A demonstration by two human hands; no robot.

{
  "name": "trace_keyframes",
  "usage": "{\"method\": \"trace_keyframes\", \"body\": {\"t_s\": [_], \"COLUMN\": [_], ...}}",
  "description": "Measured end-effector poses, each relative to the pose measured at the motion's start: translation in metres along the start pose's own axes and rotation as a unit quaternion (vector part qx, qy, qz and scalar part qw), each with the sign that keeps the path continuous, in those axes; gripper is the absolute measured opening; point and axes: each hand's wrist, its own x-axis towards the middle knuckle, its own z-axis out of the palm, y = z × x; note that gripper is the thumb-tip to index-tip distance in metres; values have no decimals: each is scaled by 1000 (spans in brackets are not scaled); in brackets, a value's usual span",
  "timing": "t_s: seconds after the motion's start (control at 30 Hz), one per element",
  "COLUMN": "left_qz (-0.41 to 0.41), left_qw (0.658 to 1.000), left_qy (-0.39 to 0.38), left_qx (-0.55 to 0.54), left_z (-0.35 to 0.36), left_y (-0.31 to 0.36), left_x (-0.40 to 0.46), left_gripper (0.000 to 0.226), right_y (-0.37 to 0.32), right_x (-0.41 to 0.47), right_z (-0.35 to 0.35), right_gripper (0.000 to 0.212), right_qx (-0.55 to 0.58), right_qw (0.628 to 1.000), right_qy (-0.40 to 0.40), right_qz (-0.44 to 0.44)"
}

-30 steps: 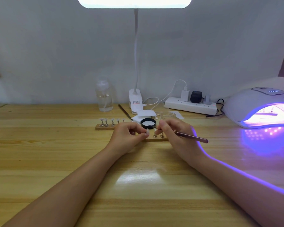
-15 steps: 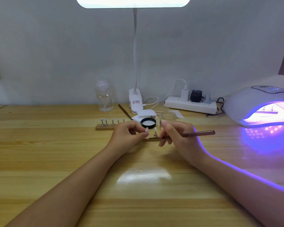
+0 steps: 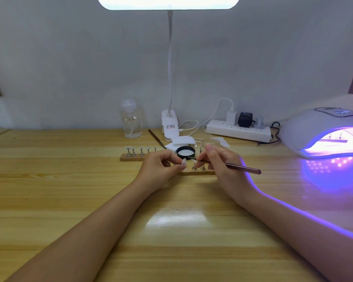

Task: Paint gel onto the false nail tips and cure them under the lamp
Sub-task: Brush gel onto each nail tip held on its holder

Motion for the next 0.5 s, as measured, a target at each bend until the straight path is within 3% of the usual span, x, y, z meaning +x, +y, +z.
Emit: {"method": "trace_keyframes", "body": {"t_s": [0.13, 0.3, 0.4, 0.5], "left_qz": [-3, -8, -13, -18], "left_qw": [1000, 1000, 1000, 1000], "left_qy": [-1, -1, 3, 10], "left_qx": [0, -8, -10, -8], "left_z": [0, 0, -1, -1], "left_y": [0, 0, 0, 0], "left_x": [0, 0, 0, 0], "left_gripper": [17, 17, 18, 20], "right_y": [-3, 0, 1, 1], "right_x": [-4, -1, -4, -4], "right_z": [2, 1, 1, 1], "right_gripper": [46, 37, 45, 39], "right_qx": [91, -5, 24, 28], "right_qw": [996, 1000, 999, 999], "right_qy": [-11, -2, -26, -4], "right_qz": [8, -20, -10, -20]}}
